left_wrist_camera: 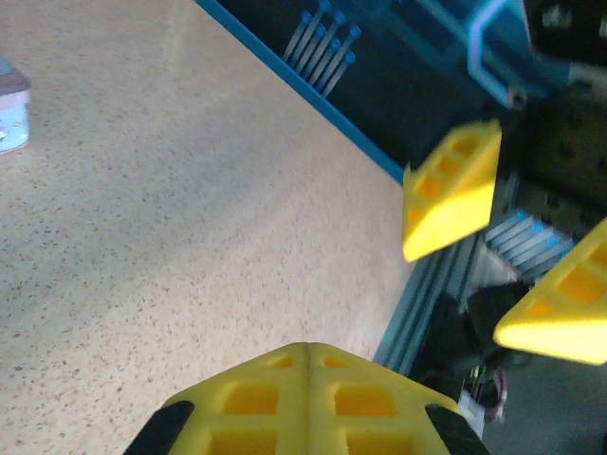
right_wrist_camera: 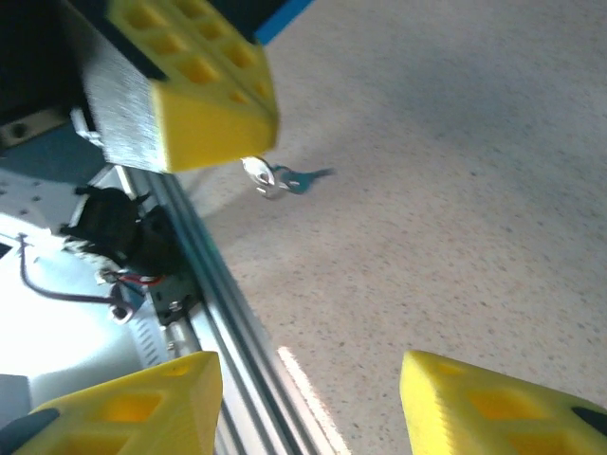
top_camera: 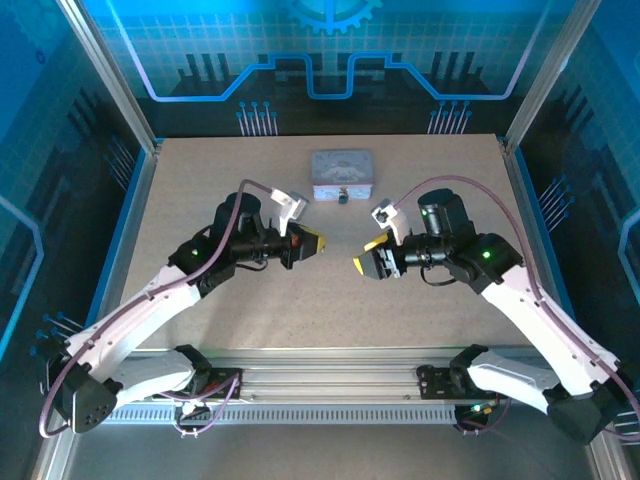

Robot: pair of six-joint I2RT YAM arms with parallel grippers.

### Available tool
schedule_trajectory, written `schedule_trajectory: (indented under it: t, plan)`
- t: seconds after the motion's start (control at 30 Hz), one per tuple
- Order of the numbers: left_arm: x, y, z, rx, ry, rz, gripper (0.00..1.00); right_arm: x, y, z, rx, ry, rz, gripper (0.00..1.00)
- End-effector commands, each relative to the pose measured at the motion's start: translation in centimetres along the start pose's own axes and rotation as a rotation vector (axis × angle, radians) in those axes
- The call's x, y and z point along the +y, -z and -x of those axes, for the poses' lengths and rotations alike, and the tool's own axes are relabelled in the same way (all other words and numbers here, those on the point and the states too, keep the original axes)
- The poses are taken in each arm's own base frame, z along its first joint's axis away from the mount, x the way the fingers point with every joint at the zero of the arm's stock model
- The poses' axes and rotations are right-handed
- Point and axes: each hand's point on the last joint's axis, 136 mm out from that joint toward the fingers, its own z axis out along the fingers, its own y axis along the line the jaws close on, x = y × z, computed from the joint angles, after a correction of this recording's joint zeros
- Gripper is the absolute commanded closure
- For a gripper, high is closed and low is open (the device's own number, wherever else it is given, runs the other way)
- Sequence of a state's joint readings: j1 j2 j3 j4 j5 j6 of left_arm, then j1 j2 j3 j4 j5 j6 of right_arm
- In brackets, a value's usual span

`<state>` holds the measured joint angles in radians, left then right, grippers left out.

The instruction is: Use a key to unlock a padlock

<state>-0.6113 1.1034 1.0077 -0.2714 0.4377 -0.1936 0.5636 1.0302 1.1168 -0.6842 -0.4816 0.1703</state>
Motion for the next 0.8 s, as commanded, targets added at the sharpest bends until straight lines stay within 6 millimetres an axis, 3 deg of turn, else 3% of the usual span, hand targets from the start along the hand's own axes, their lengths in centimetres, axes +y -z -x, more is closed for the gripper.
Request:
schedule_trajectory:
  t: [0.0, 0.3, 0.53, 0.77]
  plan:
    - [-2.3, 0.8, -2.6, 0.175, -0.125, -0.132, 1.0, 2.3, 0.3, 0.4, -0.002, 0.047, 0.123, 0.48]
    - [-5.0, 1.0, -2.0, 0.237, -0.088, -0.292, 1.0, 5.2, -2.5, 0.9, -0.002, 0.132, 0.225, 0.49]
    - [-5.6, 0.9, -1.6, 0.225, -0.057, -0.329, 1.0, 4.8, -3.3, 0.9, -0.024, 0.126, 0.219, 0.58]
    - [-5.7, 0.7, -1.1, 0.206, -0.028, -0.348, 1.0, 4.2, -4.0, 0.2, -0.024, 0.101, 0.211, 0.59]
